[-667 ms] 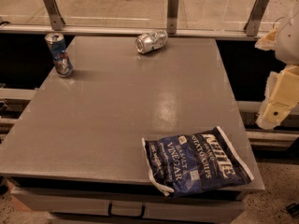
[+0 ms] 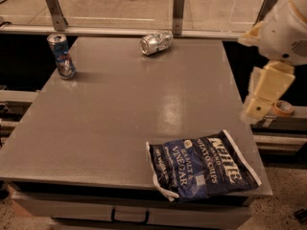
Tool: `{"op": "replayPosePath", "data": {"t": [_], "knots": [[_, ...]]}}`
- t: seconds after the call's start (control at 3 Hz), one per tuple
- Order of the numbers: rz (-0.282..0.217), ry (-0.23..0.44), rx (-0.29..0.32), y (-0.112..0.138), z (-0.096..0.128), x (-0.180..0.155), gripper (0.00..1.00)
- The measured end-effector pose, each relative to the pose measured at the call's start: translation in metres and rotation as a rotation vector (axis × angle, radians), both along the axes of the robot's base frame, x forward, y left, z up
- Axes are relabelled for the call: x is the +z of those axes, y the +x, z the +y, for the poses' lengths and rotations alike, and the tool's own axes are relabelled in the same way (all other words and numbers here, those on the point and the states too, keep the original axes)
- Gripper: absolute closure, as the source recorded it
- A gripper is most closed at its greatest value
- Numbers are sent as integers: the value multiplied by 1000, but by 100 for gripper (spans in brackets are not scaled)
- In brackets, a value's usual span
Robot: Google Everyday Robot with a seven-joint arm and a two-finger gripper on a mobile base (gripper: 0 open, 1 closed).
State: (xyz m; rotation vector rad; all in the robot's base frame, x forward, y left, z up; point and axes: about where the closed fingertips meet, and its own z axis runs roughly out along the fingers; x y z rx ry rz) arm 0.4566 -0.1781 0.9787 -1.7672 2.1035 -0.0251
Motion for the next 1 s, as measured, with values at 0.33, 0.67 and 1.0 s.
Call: {"op": "replayPosePath", "data": {"t": [0.33, 0.67, 1.0], "knots": [[-67, 94, 155, 26, 72, 15, 0], [-129, 207, 275, 42, 144, 43, 0], [-129, 207, 275, 42, 144, 43, 0]]}}
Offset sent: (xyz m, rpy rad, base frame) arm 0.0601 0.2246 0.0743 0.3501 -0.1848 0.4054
